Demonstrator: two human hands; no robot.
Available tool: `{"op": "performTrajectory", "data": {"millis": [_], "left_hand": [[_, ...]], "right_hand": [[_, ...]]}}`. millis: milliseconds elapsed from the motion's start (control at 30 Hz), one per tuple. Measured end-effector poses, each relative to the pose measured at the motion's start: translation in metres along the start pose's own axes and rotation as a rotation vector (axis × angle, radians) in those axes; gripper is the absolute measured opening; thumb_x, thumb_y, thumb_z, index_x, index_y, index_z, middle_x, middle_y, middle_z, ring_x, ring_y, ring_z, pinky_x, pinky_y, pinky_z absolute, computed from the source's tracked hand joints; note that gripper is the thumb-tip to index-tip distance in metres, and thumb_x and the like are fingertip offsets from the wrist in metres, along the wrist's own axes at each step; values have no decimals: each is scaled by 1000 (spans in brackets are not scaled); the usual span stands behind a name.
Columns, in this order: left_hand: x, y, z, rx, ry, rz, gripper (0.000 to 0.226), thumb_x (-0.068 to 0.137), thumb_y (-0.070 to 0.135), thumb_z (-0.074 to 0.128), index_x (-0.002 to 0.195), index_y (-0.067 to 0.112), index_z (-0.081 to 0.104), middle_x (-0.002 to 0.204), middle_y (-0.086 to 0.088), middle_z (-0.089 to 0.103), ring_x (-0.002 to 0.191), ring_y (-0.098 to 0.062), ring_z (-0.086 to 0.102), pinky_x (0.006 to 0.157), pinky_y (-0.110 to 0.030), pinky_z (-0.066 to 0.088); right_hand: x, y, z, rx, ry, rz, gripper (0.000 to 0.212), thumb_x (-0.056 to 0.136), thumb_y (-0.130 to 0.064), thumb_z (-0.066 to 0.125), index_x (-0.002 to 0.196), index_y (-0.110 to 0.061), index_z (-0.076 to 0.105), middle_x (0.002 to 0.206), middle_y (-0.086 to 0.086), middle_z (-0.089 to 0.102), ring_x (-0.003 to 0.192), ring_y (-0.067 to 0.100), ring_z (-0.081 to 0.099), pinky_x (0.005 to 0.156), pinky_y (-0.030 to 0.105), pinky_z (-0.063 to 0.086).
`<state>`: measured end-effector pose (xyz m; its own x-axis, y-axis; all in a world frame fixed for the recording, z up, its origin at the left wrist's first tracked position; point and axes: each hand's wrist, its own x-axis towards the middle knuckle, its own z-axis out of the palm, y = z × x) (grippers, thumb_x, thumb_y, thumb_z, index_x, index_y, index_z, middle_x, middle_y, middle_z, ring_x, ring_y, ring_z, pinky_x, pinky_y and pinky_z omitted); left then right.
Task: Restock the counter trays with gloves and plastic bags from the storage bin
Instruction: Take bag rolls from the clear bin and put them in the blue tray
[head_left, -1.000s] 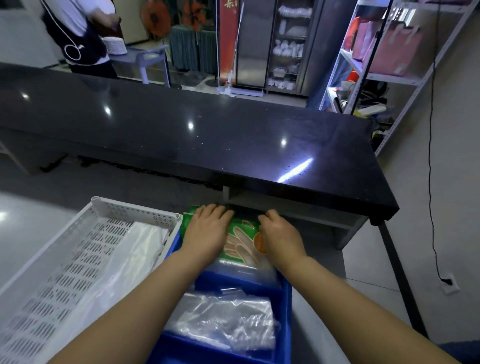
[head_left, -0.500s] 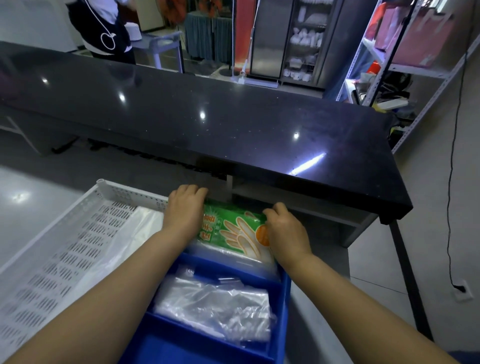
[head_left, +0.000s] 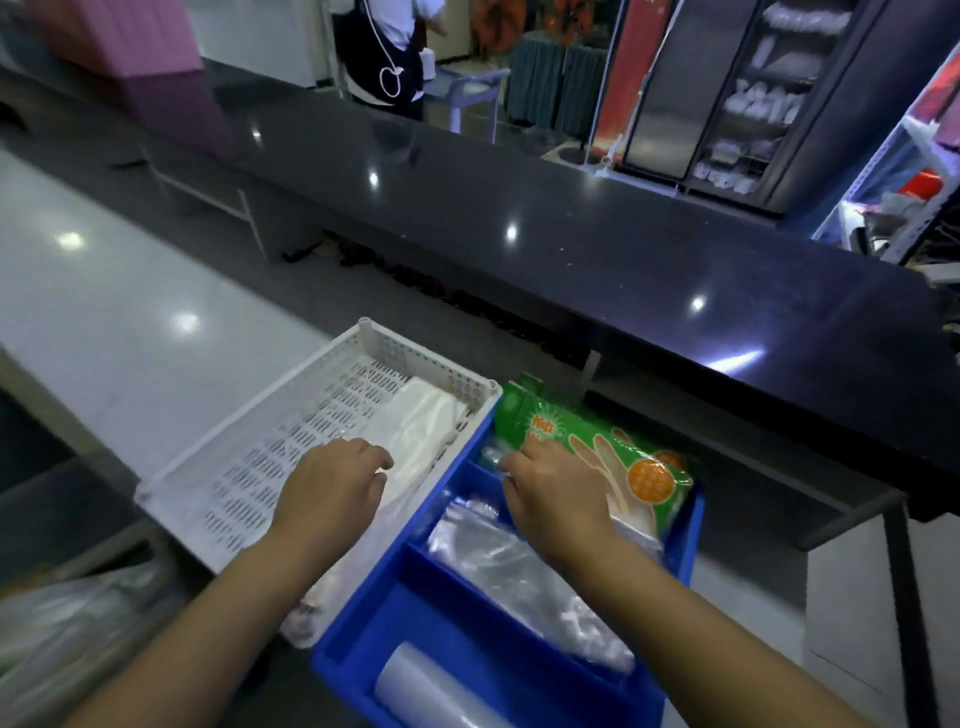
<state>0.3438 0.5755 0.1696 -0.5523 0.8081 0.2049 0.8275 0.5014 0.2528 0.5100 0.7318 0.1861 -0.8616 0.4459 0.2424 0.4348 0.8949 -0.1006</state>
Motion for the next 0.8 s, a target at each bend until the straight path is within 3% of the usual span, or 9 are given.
{"op": "performTrajectory", "data": {"millis": [100, 267, 367, 467, 533, 633, 800], "left_hand": [[-31, -43, -18, 2, 14, -46, 11, 74, 8, 70, 83, 13, 72, 78, -7, 72, 70, -33, 65, 64, -38, 52], [-96, -149, -61, 88, 22, -116, 16, 67, 15, 56, 72, 13, 70, 67, -7, 68, 59, -31, 63, 53, -38, 55], [-148, -225, -90, 104, 63, -260, 11, 72, 17, 58, 73, 16, 69, 70, -4, 68, 63, -29, 62, 56, -37, 50], [-200, -295, -110, 116, 85, -399, 25, 75, 24, 46, 72, 16, 69, 73, -4, 70, 66, -29, 64, 56, -33, 50], [-233, -333, -117, 87, 35, -539, 16, 78, 17, 56, 81, 15, 71, 84, -7, 72, 77, -31, 65, 64, -35, 50], [-273, -379, -124, 67, 3, -695, 15, 81, 14, 62, 92, 17, 72, 94, -6, 72, 85, -29, 64, 67, -34, 48], [-310, -433, -126, 54, -27, -768, 13, 79, 11, 63, 86, 16, 73, 84, -6, 72, 73, -30, 63, 58, -33, 48]], "right_hand": [[14, -46, 3, -26, -49, -84, 2, 72, -9, 67, 71, -11, 68, 67, 7, 64, 63, 29, 58, 47, 31, 44], [41, -154, 25, -7, -102, -226, 22, 90, -18, 45, 98, -15, 65, 93, 4, 65, 90, 27, 57, 65, 35, 48], [50, -239, 40, 56, -119, -311, 18, 87, -17, 51, 93, -15, 68, 86, 3, 67, 83, 26, 59, 59, 37, 51], [56, -323, 59, 80, -161, -440, 13, 83, -18, 56, 83, -14, 68, 77, 4, 66, 72, 25, 59, 52, 35, 50], [59, -372, 74, 110, -184, -509, 12, 82, -19, 58, 77, -13, 67, 74, 4, 64, 68, 25, 59, 50, 36, 49], [64, -428, 99, 137, -250, -563, 21, 90, -25, 48, 84, -17, 66, 81, 1, 64, 75, 20, 57, 57, 38, 51], [81, -483, 146, 140, -346, -564, 25, 94, -29, 43, 94, -20, 65, 93, -1, 63, 84, 18, 57, 66, 37, 51]]}}
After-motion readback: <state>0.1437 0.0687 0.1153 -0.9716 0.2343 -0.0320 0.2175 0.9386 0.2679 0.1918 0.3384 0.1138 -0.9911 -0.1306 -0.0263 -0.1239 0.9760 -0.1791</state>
